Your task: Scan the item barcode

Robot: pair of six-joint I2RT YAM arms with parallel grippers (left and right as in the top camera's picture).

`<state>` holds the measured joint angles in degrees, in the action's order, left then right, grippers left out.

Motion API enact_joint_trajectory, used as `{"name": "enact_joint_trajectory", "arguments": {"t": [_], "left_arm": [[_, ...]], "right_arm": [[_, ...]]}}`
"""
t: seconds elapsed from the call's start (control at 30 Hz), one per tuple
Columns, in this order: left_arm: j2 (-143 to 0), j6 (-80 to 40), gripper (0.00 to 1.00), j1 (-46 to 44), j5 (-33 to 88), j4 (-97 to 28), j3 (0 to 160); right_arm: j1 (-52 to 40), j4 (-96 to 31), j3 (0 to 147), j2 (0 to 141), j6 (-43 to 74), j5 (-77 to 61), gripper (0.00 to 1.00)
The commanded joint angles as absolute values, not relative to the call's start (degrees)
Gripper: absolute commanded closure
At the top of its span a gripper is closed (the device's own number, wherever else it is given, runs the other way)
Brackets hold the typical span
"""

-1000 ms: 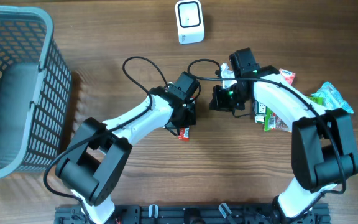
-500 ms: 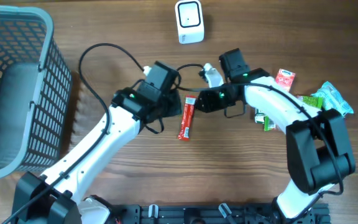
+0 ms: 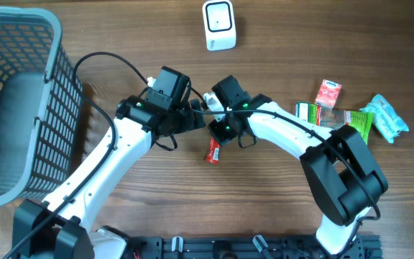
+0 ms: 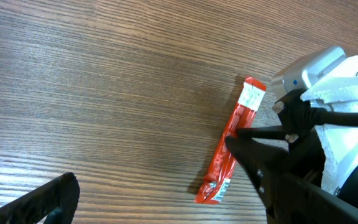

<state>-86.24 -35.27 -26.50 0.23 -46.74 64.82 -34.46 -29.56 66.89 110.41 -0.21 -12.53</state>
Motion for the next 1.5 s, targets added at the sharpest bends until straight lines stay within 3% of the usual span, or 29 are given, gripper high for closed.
{"name": "enact_joint_trajectory", "arguments": {"t": [0.0, 0.37, 0.43, 0.47, 0.5, 0.6, 0.67, 0.73, 0.93, 1.1, 1.17, 1.23, 1.47], "left_arm": [[-86.5, -35.0, 0.0, -26.8, -1.5, -46.6, 64.6], [-86.5, -35.0, 0.0, -26.8, -0.3, -46.3, 64.6], [-86.5, -35.0, 0.0, -26.8, -0.3, -45.3, 64.6], [-86.5, -35.0, 0.08, -26.8, 0.7, -43.7, 64.6], [-86.5, -35.0, 0.22, -26.8, 3.9, -41.5, 64.6], [-86.5, -32.9, 0.52, -26.8, 12.8, -39.1, 64.6], [-86.5, -26.5, 0.62, -26.8, 26.0, -39.6, 64.6], [-86.4, -24.1, 0.63, -26.8, 31.6, -40.6, 64.6], [-84.6, -23.5, 0.55, -26.8, 34.0, -43.4, 64.6], [-83.7, -22.7, 0.38, -26.8, 33.5, -44.8, 64.6], [-83.8, -22.7, 0.25, -27.2, 30.8, -45.6, 64.6], [-83.8, -22.7, 0.14, -27.7, 28.1, -46.9, 64.6], [-83.8, -22.7, 0.08, -30.4, 25.8, -48.1, 64.6]], "right_arm": [[-35.2, -32.5, 67.0, 111.2, 2.3, -3.3, 0.87], [-33.7, -43.8, 67.2, 110.6, 3.4, -1.5, 0.89], [-33.7, -42.7, 67.3, 109.4, 1.9, -4.8, 0.86], [-33.7, -42.0, 67.3, 108.8, -1.2, -8.4, 0.81], [-33.7, -42.0, 67.4, 107.9, -5.4, -13.5, 0.81], [-33.0, -42.1, 69.0, 106.1, -3.0, -14.3, 0.83], [-31.5, -42.0, 72.5, 105.2, -1.3, -14.2, 0.64], [-30.8, -40.6, 74.3, 105.2, -0.1, -14.3, 0.65], [-30.7, -31.8, 74.3, 106.5, 6.4, -13.6, 0.64], [-30.7, -25.2, 74.3, 106.9, 7.9, -14.0, 0.65], [-30.7, -23.8, 75.4, 106.7, 7.5, -16.6, 0.64], [-30.1, -24.6, 77.5, 105.9, 7.5, -16.6, 0.64], [-24.5, -36.1, 88.4, 102.7, 7.5, -16.6, 0.64]]}}
